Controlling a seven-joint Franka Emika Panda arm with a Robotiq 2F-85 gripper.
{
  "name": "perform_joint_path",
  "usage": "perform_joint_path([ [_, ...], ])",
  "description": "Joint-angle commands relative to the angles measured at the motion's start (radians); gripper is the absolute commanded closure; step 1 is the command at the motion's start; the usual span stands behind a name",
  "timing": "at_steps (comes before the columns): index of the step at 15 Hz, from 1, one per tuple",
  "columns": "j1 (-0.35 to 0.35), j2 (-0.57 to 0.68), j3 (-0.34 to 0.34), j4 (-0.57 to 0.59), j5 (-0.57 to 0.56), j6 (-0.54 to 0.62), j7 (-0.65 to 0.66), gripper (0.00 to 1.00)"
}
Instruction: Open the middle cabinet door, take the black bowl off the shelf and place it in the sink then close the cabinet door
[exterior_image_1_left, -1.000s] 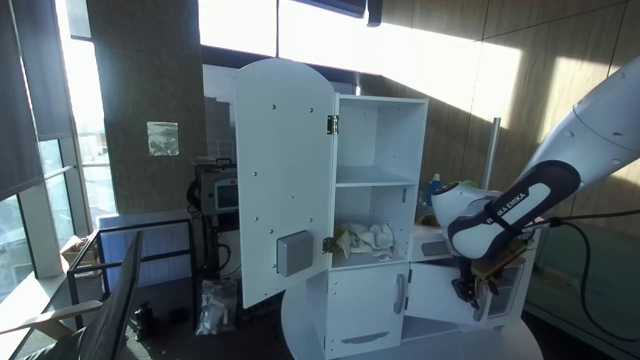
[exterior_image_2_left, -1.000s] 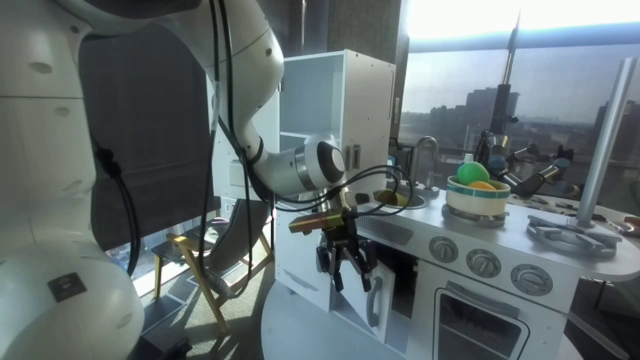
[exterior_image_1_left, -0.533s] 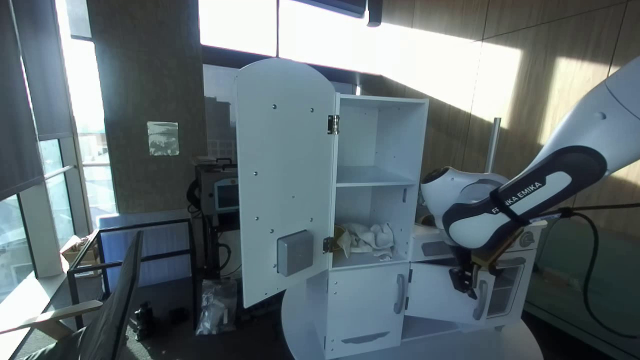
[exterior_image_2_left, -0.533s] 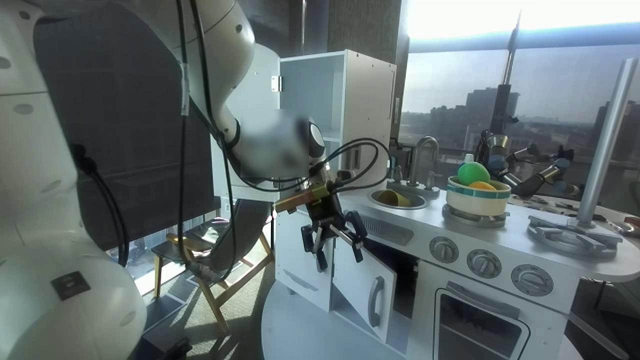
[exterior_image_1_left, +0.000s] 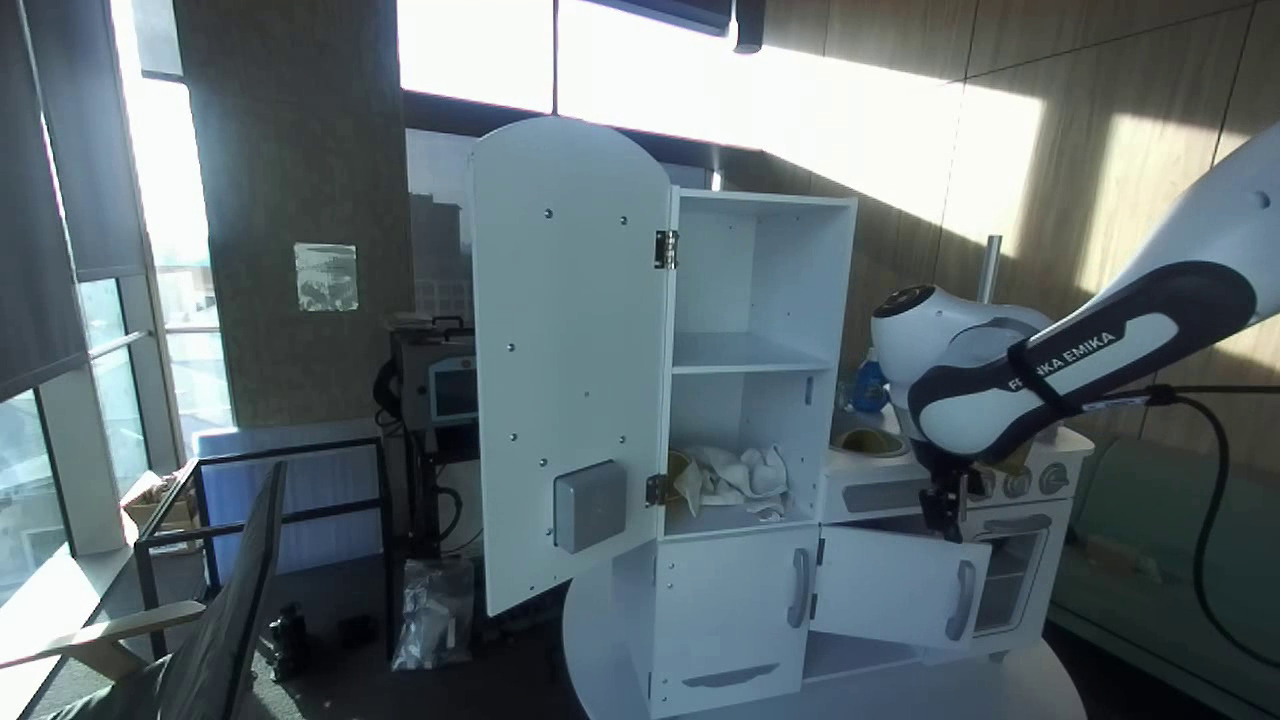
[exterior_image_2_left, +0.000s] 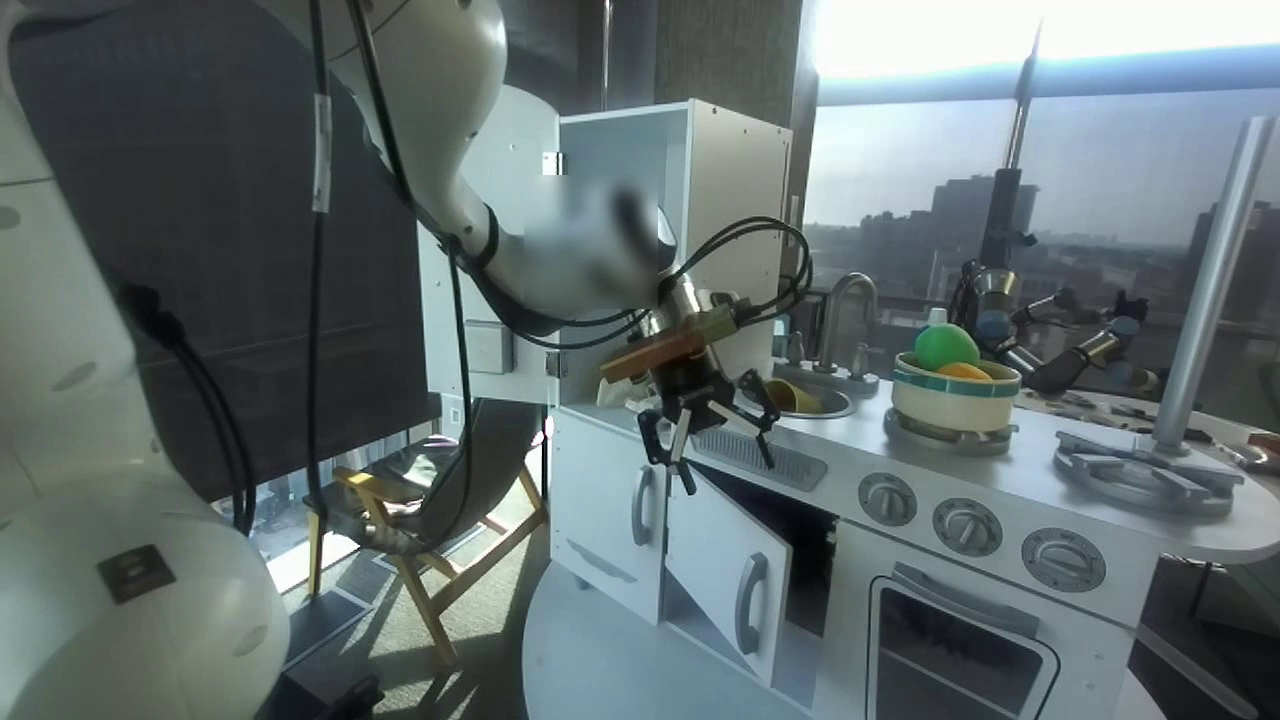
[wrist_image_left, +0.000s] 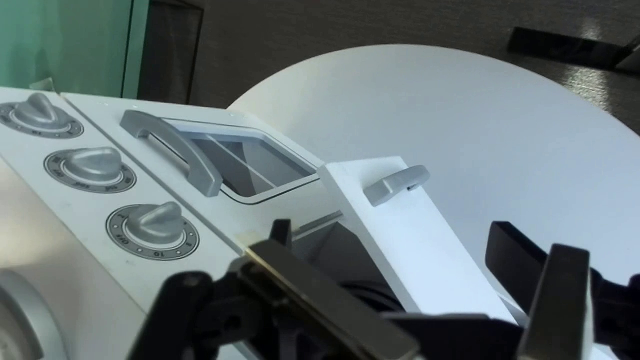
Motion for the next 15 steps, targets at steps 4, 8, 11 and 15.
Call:
perform_joint_path([
  [4, -0.034, 0.090, -0.091, 0.056, 0.170, 0.151, -0.282, 0.00],
  [8, -0.037, 0.168, -0.106, 0.065, 0.388, 0.199, -0.497, 0.00],
  [11, -0.046, 0.217, -0.095, 0.081, 0.470, 0.212, -0.602, 0.00],
  [15, -0.053, 0.242, -0.079, 0.095, 0.521, 0.175, -0.652, 0.00],
])
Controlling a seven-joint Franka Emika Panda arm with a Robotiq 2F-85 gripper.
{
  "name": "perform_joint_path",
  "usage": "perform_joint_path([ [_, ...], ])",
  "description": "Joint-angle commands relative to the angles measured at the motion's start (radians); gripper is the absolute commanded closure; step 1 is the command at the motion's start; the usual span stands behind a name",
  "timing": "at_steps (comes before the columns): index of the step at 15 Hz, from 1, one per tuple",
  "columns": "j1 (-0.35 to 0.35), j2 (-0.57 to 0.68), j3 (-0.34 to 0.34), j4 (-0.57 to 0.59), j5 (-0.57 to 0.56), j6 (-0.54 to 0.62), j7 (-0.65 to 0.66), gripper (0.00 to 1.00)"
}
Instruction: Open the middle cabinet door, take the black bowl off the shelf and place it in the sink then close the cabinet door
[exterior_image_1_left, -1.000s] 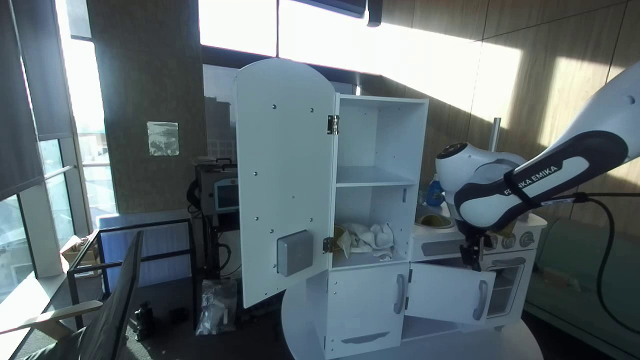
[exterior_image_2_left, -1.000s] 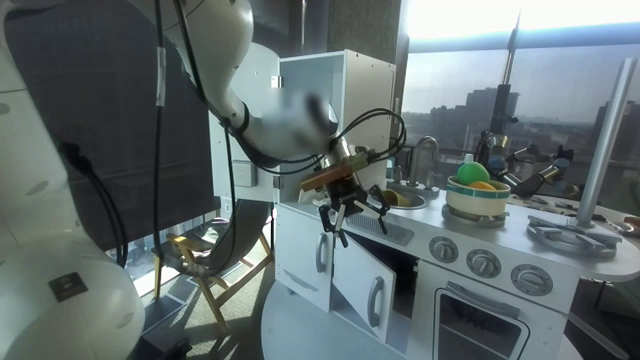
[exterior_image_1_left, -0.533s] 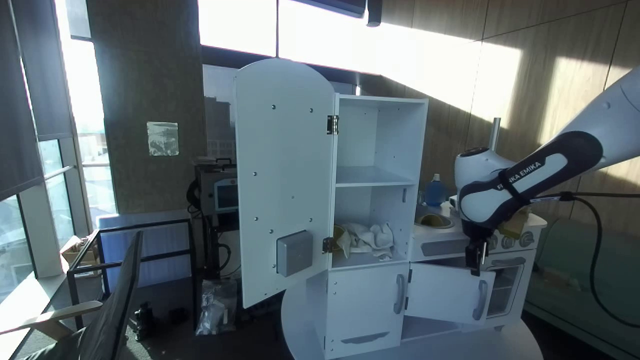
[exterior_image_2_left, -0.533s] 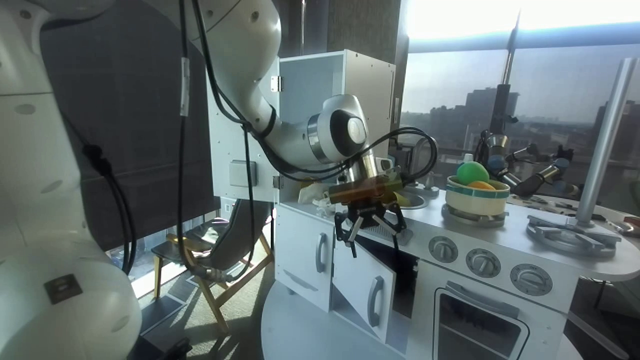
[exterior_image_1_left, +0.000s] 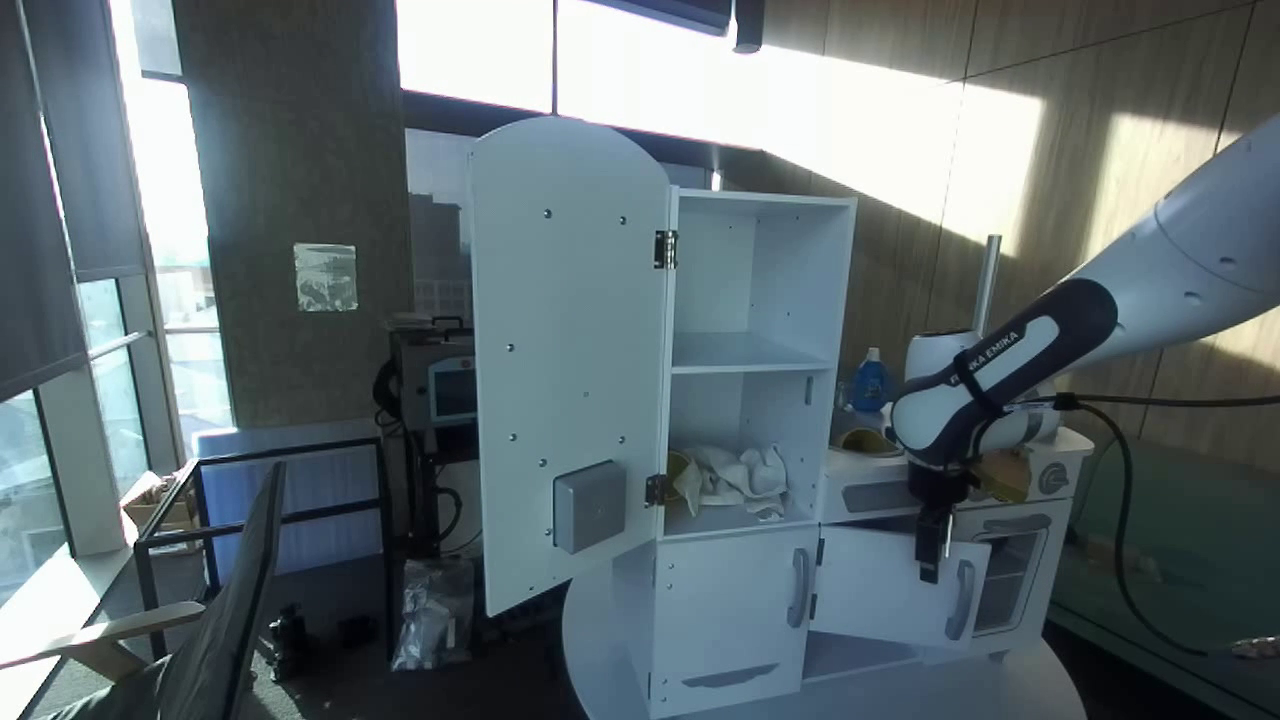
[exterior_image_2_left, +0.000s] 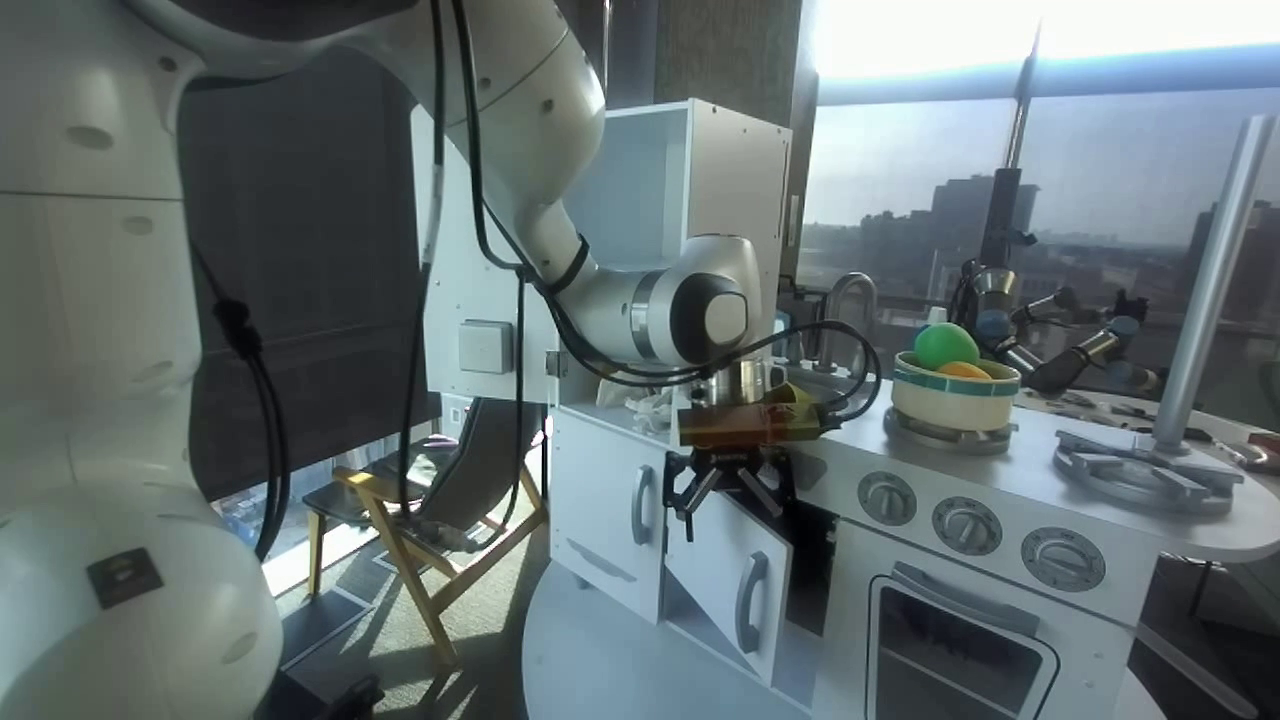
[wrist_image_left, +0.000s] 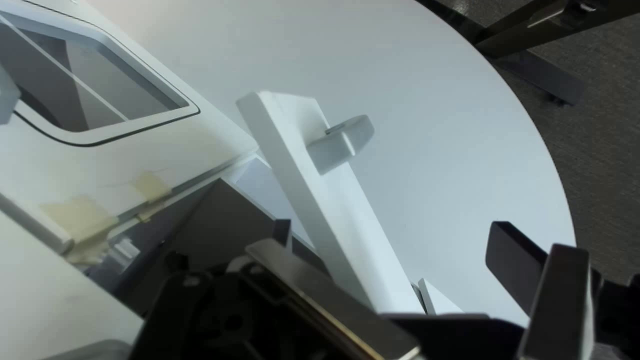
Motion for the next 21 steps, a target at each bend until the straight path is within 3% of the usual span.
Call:
perform_joint_path([
  [1, -0.013, 0.014, 0.026, 0.026, 0.053, -0.039, -0.036, 0.00],
  [7, 0.009, -0.073, 0.069, -0.011, -0.004, -0.159, 0.191, 0.00],
  [16, 0.045, -0.075, 0.104, -0.027, 0.217, -0.315, 0.125, 0.00],
  [21, 0.064, -0.125, 0.130, -0.054, 0.206, -0.313, 0.178, 0.00],
])
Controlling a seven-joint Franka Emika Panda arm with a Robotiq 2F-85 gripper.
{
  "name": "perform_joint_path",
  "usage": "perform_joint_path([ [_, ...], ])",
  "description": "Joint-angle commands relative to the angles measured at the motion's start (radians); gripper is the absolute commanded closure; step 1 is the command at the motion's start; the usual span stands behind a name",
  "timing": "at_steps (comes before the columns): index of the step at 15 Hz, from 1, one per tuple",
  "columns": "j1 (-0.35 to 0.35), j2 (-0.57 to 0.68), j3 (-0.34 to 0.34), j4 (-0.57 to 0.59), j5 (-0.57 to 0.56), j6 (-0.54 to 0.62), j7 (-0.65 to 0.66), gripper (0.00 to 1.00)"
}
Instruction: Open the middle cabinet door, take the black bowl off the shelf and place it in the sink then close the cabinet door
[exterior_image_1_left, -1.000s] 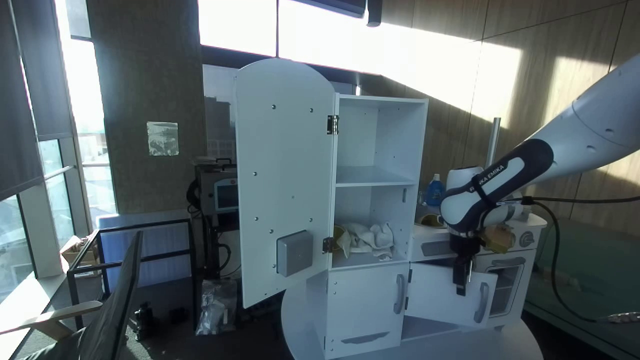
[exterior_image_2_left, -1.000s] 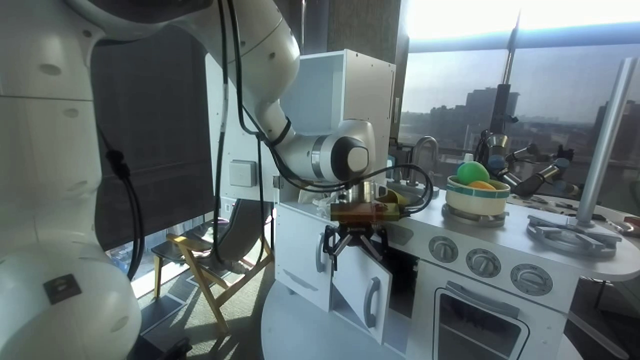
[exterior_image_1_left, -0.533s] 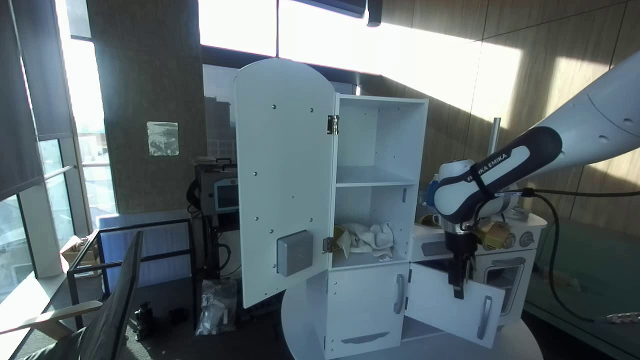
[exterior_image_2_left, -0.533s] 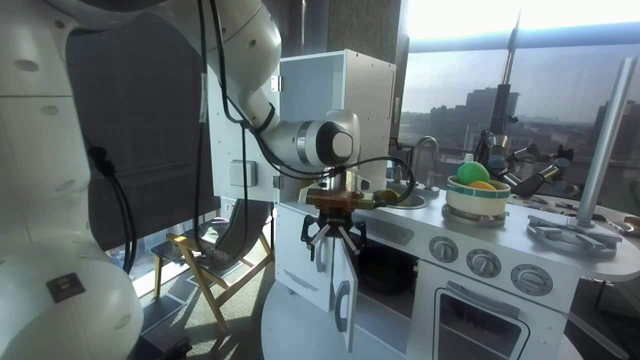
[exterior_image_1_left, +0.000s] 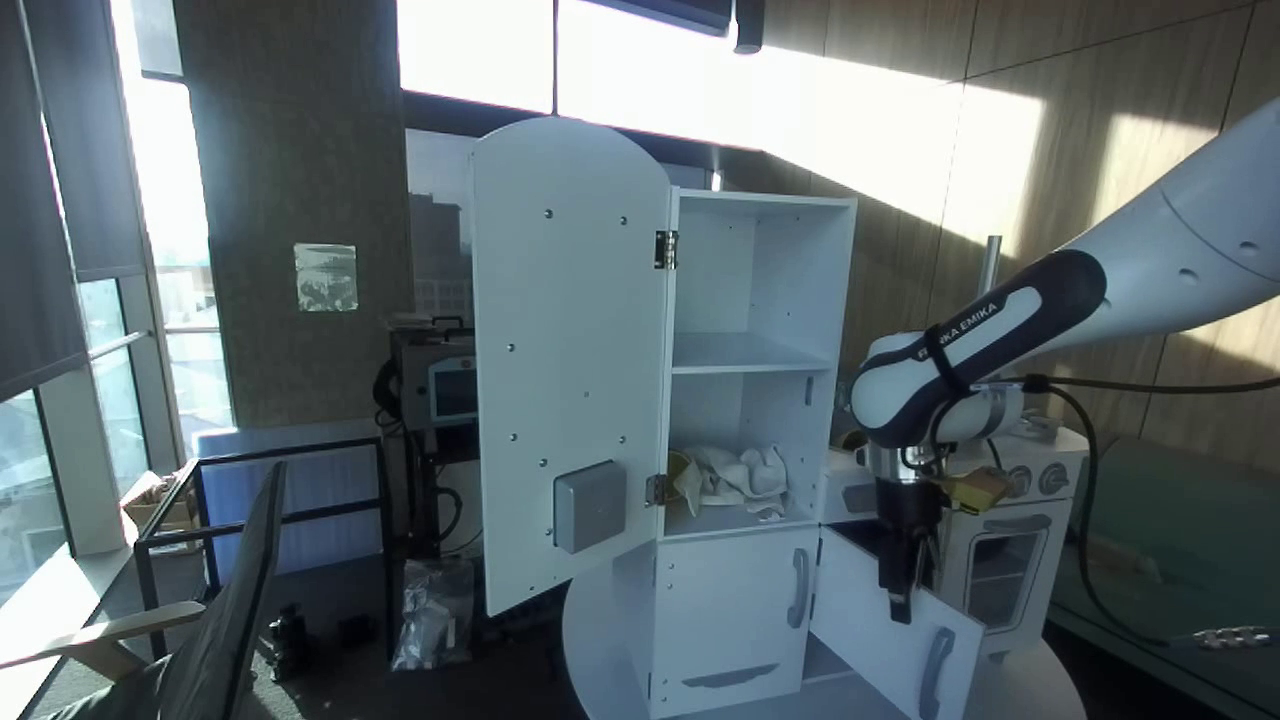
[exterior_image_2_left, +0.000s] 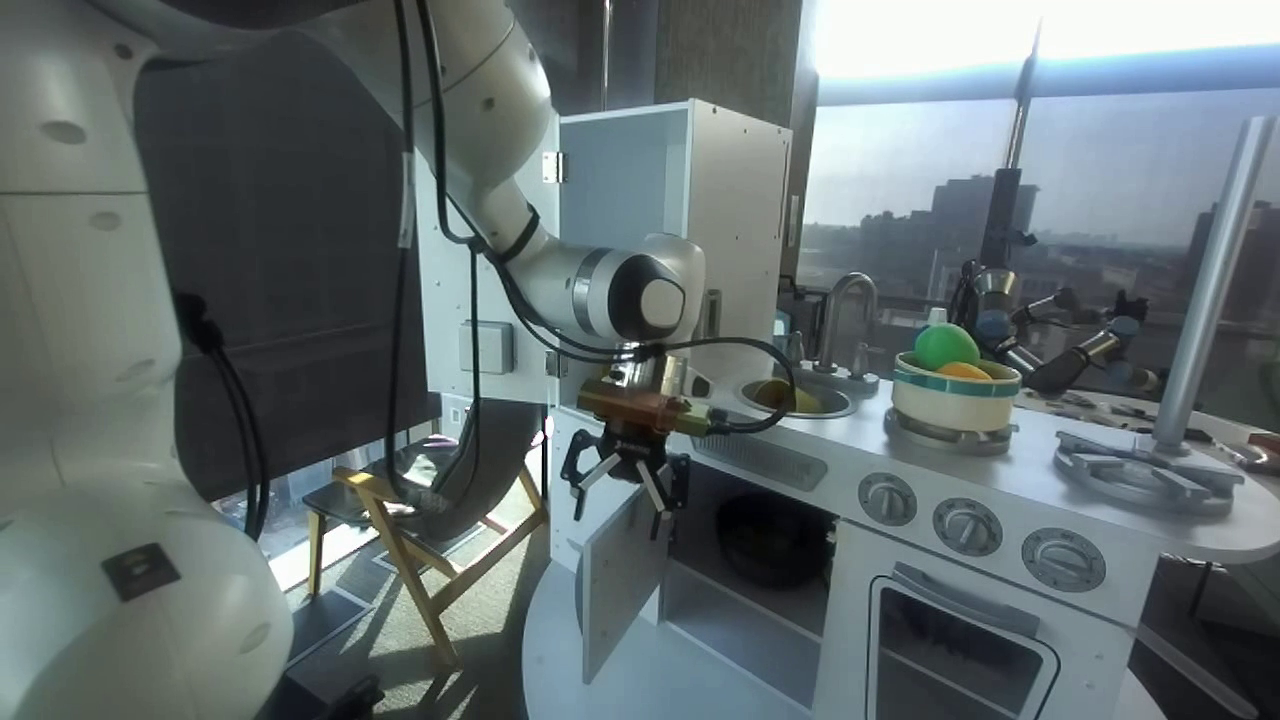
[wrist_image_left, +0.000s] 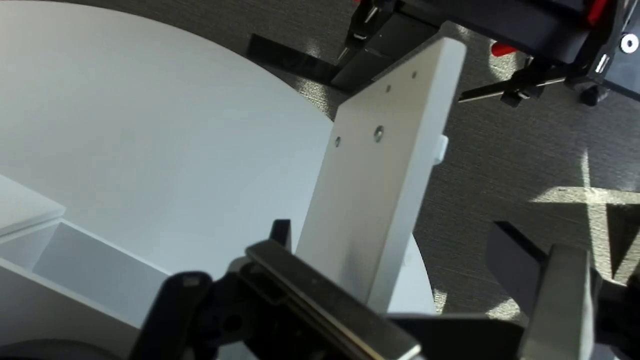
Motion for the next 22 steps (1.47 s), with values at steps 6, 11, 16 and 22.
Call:
perform_joint_path([
  [6, 0.038, -0.091, 0.042, -0.007, -0.027, -0.006, 0.100, 0.00],
  [11, 0.032, -0.188, -0.014, 0.031, 0.160, -0.196, -0.033, 0.00],
  [16, -0.016, -0.211, -0.083, 0.020, 0.137, -0.139, 0.043, 0.00],
  [22, -0.034, -0.099, -0.085, -0.047, 0.070, 0.091, 0.075, 0.00],
])
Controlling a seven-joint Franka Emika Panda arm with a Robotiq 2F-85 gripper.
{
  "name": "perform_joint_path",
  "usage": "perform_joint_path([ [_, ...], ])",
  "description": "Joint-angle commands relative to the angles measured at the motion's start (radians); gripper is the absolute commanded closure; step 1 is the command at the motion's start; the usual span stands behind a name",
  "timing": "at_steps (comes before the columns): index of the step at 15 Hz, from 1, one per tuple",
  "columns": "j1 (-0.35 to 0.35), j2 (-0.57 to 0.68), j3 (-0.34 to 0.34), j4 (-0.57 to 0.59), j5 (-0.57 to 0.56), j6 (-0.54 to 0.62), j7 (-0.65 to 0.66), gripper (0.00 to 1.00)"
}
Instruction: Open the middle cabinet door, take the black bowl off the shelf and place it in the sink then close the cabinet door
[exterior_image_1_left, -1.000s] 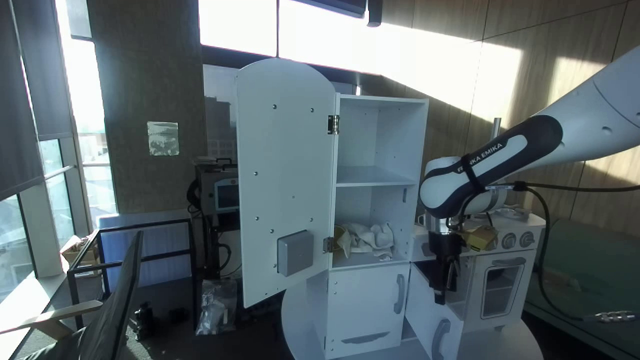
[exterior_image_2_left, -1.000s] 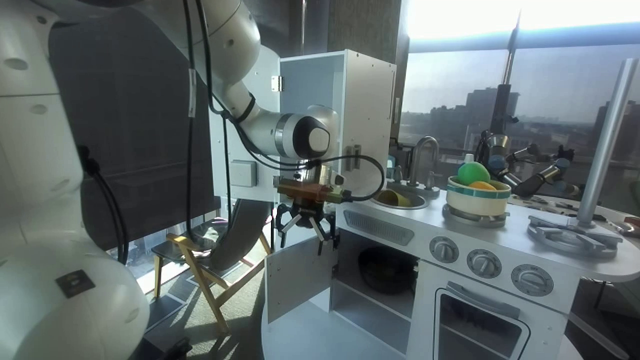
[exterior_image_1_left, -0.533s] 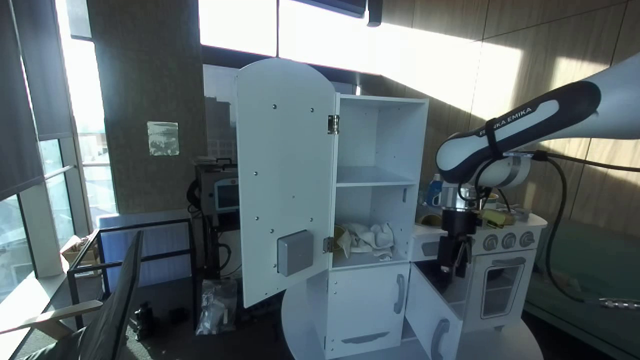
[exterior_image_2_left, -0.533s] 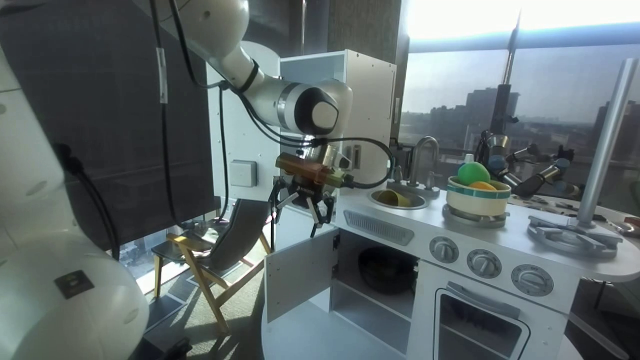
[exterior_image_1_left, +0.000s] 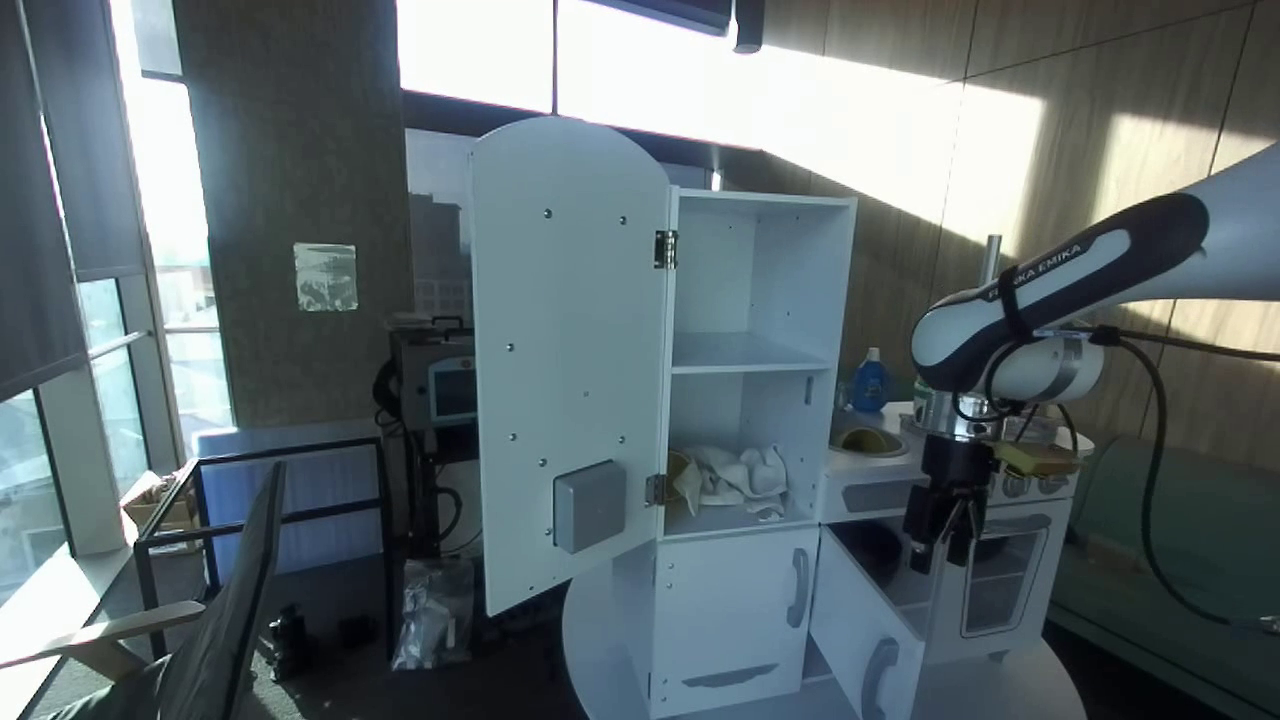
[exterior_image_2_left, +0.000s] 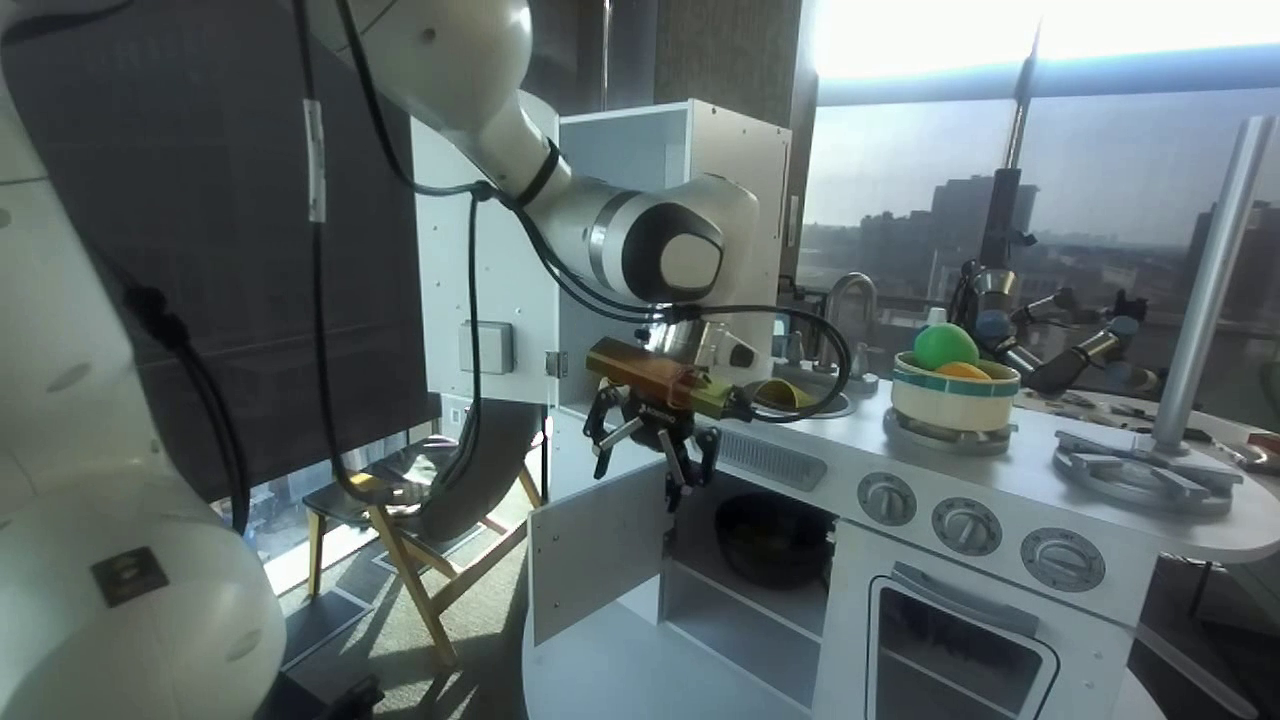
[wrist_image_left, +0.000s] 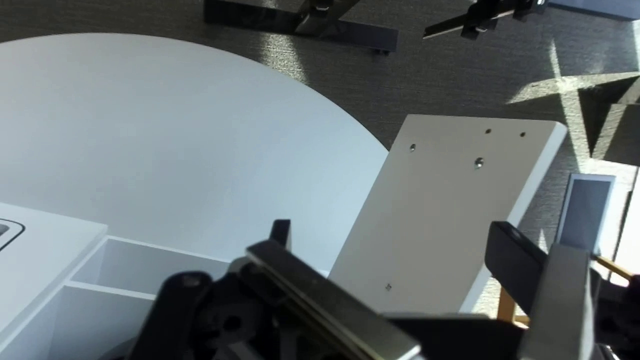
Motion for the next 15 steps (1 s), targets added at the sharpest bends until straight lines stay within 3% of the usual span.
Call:
perform_joint_path([
  [1, -0.003, 0.080, 0.022, -0.025, -0.069, 0.164, 0.049, 0.00],
  [5, 0.004, 0.150, 0.055, -0.031, -0.156, 0.269, 0.167, 0.00],
  [15, 0.051, 0.134, 0.130, -0.025, -0.119, 0.230, 0.209, 0.00],
])
